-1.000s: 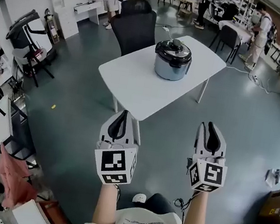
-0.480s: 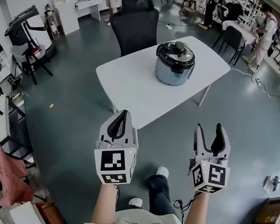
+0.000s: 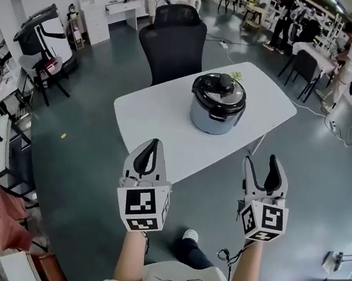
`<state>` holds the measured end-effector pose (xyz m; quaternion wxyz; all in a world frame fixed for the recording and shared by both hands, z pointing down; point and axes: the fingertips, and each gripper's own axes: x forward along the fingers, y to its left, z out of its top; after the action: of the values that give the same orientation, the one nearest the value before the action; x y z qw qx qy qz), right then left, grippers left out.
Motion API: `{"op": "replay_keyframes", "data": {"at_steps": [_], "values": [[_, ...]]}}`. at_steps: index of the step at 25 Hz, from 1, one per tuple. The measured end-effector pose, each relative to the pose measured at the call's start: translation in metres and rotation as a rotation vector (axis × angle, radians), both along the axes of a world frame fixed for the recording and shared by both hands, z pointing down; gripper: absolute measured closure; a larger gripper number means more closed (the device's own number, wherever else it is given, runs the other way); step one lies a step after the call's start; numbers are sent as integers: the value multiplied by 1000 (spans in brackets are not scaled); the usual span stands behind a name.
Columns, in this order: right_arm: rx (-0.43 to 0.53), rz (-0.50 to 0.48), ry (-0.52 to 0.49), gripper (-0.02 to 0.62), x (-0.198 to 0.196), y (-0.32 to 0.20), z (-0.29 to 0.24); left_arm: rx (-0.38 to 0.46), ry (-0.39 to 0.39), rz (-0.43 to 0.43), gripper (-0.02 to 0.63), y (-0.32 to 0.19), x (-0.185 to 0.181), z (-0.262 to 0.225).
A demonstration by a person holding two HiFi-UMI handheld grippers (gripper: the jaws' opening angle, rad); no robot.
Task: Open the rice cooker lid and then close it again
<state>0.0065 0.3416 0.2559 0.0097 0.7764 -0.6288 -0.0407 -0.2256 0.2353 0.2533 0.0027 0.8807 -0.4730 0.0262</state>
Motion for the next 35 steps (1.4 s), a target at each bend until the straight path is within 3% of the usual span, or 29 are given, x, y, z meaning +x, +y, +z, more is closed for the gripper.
{"op": "replay_keyframes", "data": {"at_steps": [13,19,35], "values": [[-28,-112,56,291,103,-123,-6,-7,-1,-83,592,-97,94,-2],[-56,-126,55,296,125,-173,5,-26,-26,-97,592,-144,110,7],[-144,-173,81,305,173,-356,40,-65,-51,-65,592,-333,172,34]]}}
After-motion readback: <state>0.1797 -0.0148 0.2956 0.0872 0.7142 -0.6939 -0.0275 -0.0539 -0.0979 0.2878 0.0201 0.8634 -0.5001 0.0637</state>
